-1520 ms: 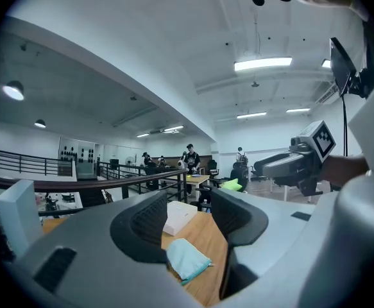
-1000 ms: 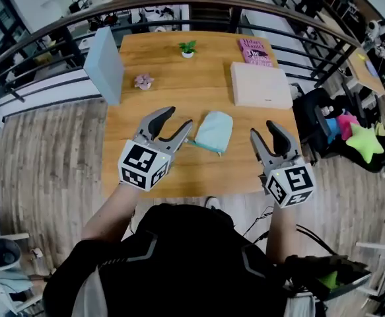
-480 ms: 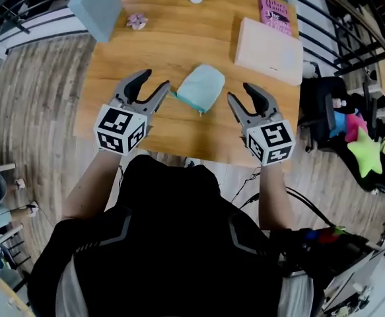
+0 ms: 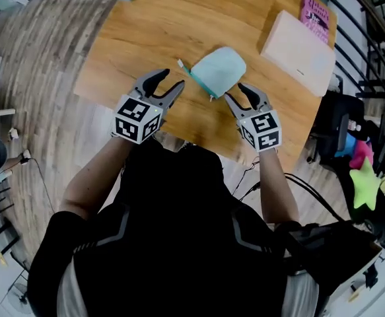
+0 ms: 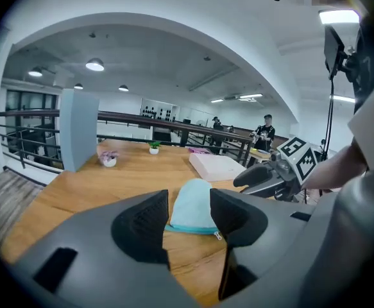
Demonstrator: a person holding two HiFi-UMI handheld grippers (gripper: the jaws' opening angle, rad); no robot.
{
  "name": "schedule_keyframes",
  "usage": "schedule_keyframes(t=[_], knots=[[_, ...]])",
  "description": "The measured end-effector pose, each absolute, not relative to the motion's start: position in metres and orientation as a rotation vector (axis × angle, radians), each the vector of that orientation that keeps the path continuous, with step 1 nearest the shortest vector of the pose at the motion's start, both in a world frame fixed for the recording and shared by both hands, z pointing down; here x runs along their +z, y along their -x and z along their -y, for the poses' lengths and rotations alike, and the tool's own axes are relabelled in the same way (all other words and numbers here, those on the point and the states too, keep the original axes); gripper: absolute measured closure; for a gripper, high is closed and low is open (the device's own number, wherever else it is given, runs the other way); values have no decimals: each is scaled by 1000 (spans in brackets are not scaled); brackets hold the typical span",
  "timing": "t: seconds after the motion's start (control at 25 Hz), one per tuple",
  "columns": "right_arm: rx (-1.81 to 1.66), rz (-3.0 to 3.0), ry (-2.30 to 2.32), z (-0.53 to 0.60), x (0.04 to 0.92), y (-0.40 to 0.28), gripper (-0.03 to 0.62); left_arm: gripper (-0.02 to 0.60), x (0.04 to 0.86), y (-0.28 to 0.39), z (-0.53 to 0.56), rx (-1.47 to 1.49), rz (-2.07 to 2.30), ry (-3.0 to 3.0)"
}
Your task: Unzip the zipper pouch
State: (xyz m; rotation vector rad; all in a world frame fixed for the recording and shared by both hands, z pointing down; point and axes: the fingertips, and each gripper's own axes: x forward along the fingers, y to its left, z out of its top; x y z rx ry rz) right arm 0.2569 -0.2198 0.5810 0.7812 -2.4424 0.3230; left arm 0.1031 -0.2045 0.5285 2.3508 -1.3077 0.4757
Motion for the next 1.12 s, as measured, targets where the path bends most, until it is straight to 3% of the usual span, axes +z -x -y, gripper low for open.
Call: schedule_keyframes(t=[0.68,0.96,1.12], knots=[[269,2256,-448,203,710,-232,432,380,593,-89,154,523,1380,-2139],[299,2275,-467,206,710,-232,518,380,596,-95,150,535,1357,-2155],[355,2285,-485,206,708,-232,530,383,595,-101,150,550,1329,-2173]])
